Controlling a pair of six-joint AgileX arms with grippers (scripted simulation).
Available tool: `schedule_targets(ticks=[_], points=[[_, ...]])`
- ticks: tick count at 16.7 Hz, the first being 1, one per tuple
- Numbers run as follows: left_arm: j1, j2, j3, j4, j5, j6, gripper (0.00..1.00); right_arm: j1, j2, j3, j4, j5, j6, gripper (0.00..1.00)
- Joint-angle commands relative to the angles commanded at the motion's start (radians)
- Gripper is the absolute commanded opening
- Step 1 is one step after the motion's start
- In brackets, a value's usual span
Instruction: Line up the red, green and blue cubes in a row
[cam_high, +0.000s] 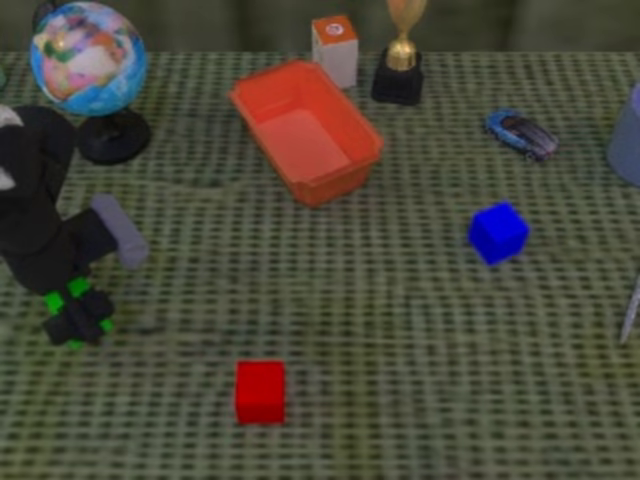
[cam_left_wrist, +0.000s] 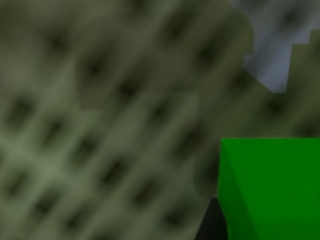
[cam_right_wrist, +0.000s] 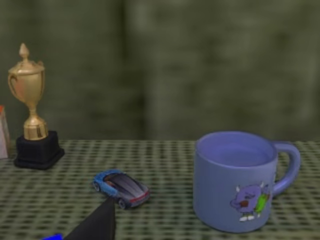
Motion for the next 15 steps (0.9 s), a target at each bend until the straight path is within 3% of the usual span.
schedule_targets(ticks=[5,11,15], points=[[0.0,-0.059,0.031,-0.077,0.017,-0.013,0.0,0.0,0.0,0.0,0.0,0.0,0.0,1.0],[0.017,-0.161,0.129,-0.281,0.015,-0.019,0.0,0.0,0.0,0.0,0.0,0.0,0.0,1.0],[0.017,-0.172,0.137,-0.296,0.015,-0.018,0.0,0.0,0.0,0.0,0.0,0.0,0.0,1.0]])
